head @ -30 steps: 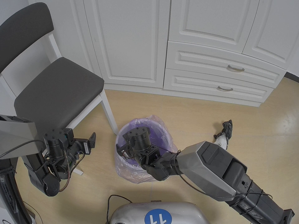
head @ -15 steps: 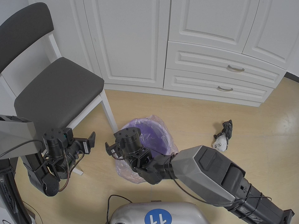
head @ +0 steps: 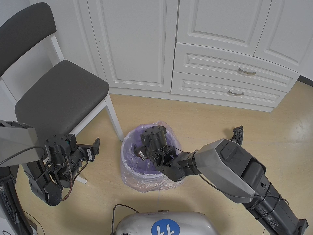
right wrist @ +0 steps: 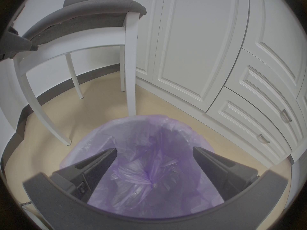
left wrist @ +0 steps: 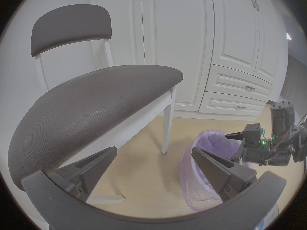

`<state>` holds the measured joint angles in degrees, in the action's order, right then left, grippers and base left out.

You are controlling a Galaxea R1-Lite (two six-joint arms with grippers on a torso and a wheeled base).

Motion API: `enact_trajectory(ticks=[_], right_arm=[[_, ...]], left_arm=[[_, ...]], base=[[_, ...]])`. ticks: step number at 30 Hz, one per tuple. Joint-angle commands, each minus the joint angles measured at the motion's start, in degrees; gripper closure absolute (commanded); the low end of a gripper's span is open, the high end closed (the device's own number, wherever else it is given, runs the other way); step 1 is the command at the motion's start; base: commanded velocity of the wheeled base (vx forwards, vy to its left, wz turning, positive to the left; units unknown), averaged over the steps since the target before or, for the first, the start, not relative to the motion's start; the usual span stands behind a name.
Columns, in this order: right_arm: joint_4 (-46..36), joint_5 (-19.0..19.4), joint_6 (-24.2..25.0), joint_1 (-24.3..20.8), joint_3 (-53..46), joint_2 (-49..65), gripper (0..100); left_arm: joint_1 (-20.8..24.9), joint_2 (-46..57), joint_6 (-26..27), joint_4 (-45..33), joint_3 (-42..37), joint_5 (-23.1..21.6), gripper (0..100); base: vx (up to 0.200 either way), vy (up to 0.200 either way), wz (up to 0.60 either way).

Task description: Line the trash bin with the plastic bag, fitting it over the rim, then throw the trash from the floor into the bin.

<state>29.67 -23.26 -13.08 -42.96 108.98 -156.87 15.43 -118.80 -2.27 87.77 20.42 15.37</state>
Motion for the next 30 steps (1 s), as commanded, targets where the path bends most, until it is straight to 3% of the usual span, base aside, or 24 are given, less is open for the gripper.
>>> enact_trajectory(ticks=[1, 10, 19, 30], right_arm=[[0.0, 0.0, 0.0, 0.4, -0.1, -0.2, 0], [0.3, 0.0, 0.6, 0.5, -1.8, 2.4, 0], [-0.1, 0.1, -0.1, 2.8, -10.3, 4.8, 0], [0.1, 0.7, -0.2, -0.5, 3.6, -4.9, 0]], left_arm=[[0.0, -0.3, 0.0, 0.0, 0.1, 0.0, 0], [0.0, -0.5, -0.1, 0.0, 0.1, 0.0, 0], [0.1, -0.6, -0.1, 0.0, 0.1, 0.0, 0], [0.1, -0.6, -0.1, 0.0, 0.1, 0.0, 0]], base=[[0.0, 0.0, 0.0], [0.0, 0.0, 0.0], [0.0, 0.0, 0.0], [0.0, 0.0, 0.0]])
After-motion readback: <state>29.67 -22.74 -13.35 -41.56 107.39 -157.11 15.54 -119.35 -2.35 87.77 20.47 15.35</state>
